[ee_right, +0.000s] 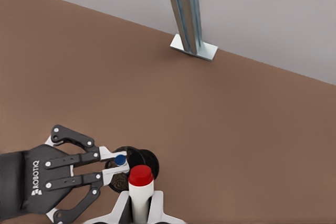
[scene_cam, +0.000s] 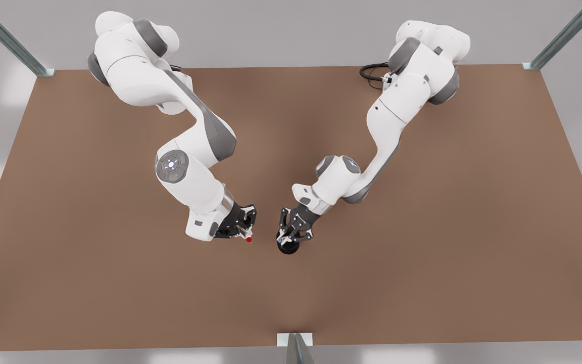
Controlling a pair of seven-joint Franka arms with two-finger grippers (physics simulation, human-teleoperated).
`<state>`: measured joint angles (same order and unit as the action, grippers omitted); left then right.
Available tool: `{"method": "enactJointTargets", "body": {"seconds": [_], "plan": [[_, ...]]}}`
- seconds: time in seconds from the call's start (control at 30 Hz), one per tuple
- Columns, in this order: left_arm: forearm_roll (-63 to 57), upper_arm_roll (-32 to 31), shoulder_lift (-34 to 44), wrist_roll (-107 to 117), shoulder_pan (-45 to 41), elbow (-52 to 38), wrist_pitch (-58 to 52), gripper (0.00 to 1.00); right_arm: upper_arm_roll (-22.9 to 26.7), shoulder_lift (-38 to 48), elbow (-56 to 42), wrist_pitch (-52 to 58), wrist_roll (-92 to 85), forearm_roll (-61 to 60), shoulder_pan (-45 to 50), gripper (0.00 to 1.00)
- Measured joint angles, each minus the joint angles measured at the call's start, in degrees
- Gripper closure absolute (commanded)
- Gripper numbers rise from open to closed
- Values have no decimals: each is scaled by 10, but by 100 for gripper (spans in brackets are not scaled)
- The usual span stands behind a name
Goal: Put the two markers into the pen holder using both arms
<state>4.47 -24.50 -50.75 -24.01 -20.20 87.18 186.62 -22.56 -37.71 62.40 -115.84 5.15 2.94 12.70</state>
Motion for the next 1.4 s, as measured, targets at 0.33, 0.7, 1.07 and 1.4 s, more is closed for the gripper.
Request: {"method": "enactJointTargets", "body": {"seconds": [0.33,0.7,1.07,1.4], "plan": [[-104,-183,75,-22,388,132,-80,0,0,0,4,-4,17,-1,-7,79],[-221,-240,163,31,578,-106,-704,0,-9,-54,6,-138,5,-4,35,79],[-67,233,403,178,211,35,-862,0,-15,-101,118,-432,-29,5,38,79],[-36,249,371,216,206,49,-844,0,-13,-104,179,-562,-38,31,41,79]]}}
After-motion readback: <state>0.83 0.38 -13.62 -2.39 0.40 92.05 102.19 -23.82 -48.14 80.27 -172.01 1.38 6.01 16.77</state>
